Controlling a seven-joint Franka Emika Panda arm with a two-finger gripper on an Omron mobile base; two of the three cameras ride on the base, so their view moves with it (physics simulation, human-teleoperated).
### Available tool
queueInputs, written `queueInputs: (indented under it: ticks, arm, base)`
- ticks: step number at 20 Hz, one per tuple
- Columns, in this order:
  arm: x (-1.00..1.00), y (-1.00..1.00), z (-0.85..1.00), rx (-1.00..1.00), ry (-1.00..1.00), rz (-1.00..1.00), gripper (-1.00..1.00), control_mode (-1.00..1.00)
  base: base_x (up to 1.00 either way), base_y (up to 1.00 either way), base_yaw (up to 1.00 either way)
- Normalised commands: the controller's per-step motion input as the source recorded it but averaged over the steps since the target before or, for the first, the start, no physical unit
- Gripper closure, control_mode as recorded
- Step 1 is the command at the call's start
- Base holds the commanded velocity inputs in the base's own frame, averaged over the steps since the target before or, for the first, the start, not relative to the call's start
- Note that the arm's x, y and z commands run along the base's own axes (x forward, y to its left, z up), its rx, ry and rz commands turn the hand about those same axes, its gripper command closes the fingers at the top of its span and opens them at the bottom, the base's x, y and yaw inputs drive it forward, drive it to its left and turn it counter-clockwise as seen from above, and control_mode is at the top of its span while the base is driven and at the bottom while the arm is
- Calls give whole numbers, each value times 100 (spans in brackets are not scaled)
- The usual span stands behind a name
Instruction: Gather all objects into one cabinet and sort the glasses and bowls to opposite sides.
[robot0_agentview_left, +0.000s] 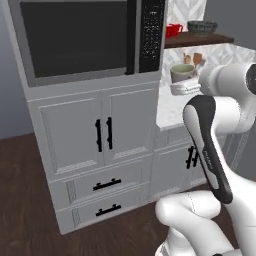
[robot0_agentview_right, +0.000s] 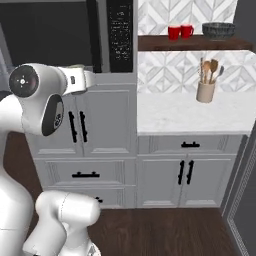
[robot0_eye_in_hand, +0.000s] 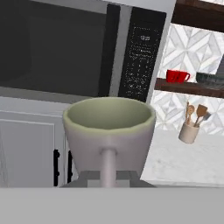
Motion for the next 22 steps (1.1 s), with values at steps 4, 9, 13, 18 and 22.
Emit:
queueInputs:
  ticks: [4,9,13,18,22]
  arm:
    - [0,0,0,0,0,0,100,100]
    - [0,0,0,0,0,0,100,100]
    - [0,0,0,0,0,0,100,100]
    - [0,0,0,0,0,0,100,100]
    - [0,0,0,0,0,0,100,100]
  base:
    - [61,-78,8]
    - [77,-46,22]
    - [83,-38,26]
    - [29,-88,12]
    - [34,-74,9]
